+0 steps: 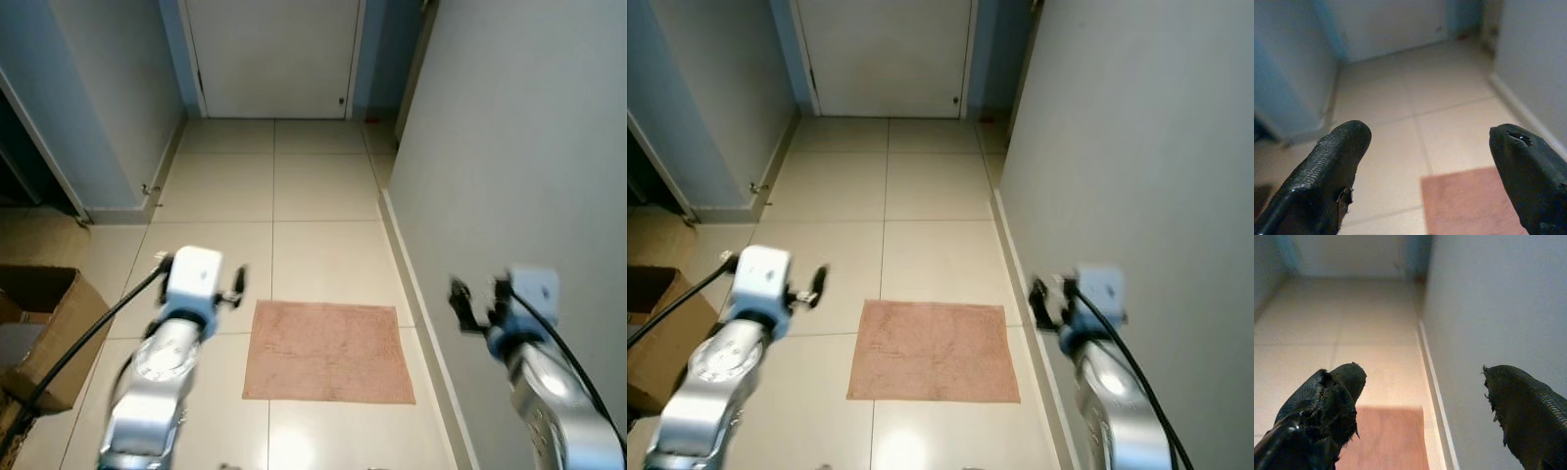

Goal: Hang keys on a hook

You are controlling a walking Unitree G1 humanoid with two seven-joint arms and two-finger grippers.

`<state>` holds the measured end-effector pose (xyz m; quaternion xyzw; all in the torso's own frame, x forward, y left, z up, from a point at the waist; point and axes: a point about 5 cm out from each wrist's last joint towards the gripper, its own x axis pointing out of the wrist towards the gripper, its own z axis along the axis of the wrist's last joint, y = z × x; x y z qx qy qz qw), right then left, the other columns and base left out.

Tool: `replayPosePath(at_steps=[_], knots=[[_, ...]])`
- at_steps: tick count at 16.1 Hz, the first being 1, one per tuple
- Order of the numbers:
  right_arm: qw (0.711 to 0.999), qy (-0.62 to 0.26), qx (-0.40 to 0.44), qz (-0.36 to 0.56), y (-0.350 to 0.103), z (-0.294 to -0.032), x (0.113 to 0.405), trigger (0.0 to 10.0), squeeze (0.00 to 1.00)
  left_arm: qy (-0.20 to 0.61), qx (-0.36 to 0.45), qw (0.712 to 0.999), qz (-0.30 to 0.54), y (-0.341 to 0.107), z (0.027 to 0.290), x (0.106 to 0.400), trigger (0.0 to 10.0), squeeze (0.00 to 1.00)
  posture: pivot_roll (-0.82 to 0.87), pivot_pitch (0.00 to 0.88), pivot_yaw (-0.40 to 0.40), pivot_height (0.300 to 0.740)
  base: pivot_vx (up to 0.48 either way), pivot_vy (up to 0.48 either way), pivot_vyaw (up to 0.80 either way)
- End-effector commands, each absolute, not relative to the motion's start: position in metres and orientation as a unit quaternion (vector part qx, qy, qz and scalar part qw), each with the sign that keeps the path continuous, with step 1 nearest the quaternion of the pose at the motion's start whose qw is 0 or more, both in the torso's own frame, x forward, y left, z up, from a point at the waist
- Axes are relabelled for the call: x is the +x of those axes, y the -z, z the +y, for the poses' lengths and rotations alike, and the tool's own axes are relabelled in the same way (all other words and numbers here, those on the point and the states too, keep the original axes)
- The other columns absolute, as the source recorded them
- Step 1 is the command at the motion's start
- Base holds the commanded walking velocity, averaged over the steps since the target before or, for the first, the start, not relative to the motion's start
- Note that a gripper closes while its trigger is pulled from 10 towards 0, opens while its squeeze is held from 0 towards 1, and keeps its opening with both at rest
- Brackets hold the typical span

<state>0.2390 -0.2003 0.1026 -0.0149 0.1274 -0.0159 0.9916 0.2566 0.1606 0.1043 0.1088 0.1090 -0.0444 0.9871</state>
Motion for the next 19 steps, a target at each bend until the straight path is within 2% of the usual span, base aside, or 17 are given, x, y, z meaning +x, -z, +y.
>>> replayPosePath(at_steps=[1,2,3,4,5,6,8,10,16,18,19], knots=[[0.993,0.008,-0.032,0.115,-0.107,-0.199,0.240,10.0,1.00,0.038,0.114,0.987,0.109,-0.105,0.163,0.255,10.0,0.00,-0.11,0.000,-0.028,0.740,0.000,0.000,0.00],[0.993,0.015,-0.040,0.112,-0.108,-0.199,0.239,10.0,1.00,0.033,0.115,0.987,0.109,-0.105,0.162,0.255,10.0,0.00,-0.10,0.000,-0.025,0.740,0.000,0.000,0.00],[0.994,0.012,-0.030,0.109,-0.109,-0.196,0.237,10.0,1.00,0.007,0.111,0.991,0.080,-0.108,0.163,0.254,10.0,0.25,-0.10,0.000,-0.022,0.740,0.000,0.000,0.80],[0.995,0.005,-0.030,0.097,-0.110,-0.195,0.237,10.0,1.00,-0.008,0.110,0.991,0.071,-0.109,0.164,0.254,10.0,0.31,-0.10,0.000,-0.022,0.740,0.000,0.000,0.80],[0.995,0.010,-0.039,0.093,-0.111,-0.194,0.238,10.0,1.00,-0.030,0.098,0.992,0.071,-0.107,0.167,0.253,10.0,0.64,-0.09,0.000,-0.023,0.740,0.000,0.000,0.80],[0.995,0.013,-0.039,0.094,-0.111,-0.195,0.238,10.0,1.00,-0.029,0.084,0.994,0.066,-0.108,0.166,0.252,10.0,0.73,-0.09,0.000,-0.024,0.740,0.000,0.000,0.80],[0.995,0.011,-0.036,0.096,-0.108,-0.192,0.237,10.0,1.00,-0.037,0.094,0.994,0.049,-0.110,0.167,0.250,10.0,0.98,-0.09,0.000,-0.020,0.740,0.000,0.000,0.80],[0.995,0.021,-0.033,0.095,-0.107,-0.189,0.235,10.0,1.00,-0.007,0.104,0.992,0.064,-0.107,0.165,0.250,10.0,1.00,-0.10,0.000,-0.006,0.740,0.000,0.000,0.80],[0.996,0.028,0.003,0.090,-0.107,-0.186,0.229,10.0,1.00,0.013,0.112,0.992,0.058,-0.112,0.161,0.258,10.0,1.00,-0.11,0.000,0.040,0.740,0.000,0.000,0.80],[0.996,0.041,0.001,0.085,-0.107,-0.187,0.231,10.0,1.00,0.062,0.087,0.990,0.096,-0.112,0.157,0.260,10.0,1.00,-0.10,0.000,0.043,0.740,0.000,0.000,0.80],[0.995,0.043,-0.011,0.084,-0.107,-0.187,0.232,10.0,1.00,0.072,0.090,0.989,0.089,-0.114,0.156,0.260,10.0,1.00,-0.10,0.000,0.040,0.740,0.000,0.000,0.80]])
